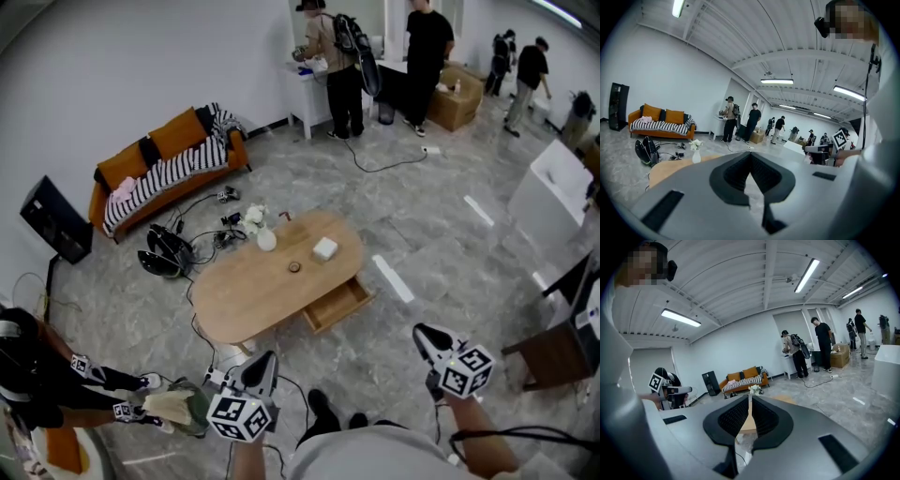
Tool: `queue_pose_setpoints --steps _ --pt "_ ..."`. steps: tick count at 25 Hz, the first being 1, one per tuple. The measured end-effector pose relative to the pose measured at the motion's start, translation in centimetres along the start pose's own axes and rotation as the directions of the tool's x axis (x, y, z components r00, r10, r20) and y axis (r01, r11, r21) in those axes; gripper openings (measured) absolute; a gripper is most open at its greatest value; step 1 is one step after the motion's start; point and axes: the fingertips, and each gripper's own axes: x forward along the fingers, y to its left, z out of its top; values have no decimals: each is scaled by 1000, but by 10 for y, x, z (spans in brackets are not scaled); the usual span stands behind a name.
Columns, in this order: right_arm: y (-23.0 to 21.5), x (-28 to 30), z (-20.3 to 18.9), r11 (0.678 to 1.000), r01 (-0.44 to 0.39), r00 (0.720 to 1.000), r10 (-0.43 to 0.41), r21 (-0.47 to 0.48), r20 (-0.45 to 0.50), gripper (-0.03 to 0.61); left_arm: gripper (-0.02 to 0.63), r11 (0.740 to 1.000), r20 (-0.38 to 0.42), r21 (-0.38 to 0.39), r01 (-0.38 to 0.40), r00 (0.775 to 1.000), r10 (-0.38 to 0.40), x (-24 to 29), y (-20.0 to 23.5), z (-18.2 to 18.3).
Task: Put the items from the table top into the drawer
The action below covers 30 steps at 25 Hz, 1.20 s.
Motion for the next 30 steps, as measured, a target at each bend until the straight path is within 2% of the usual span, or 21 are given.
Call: queue_pose_setpoints --steps 14,20,30 --pt "3 60 4 994 103 993 -101 22 -61 44 0 996 -70 12 88 994 -87 50 61 16" --pt "5 77 5 989 142 989 -140 41 -44 44 2 990 -105 31 135 986 -132 64 79 17" --pt "8 104 10 985 163 986 -161 52 -43 44 2 988 -119 34 154 982 -149 71 108 23"
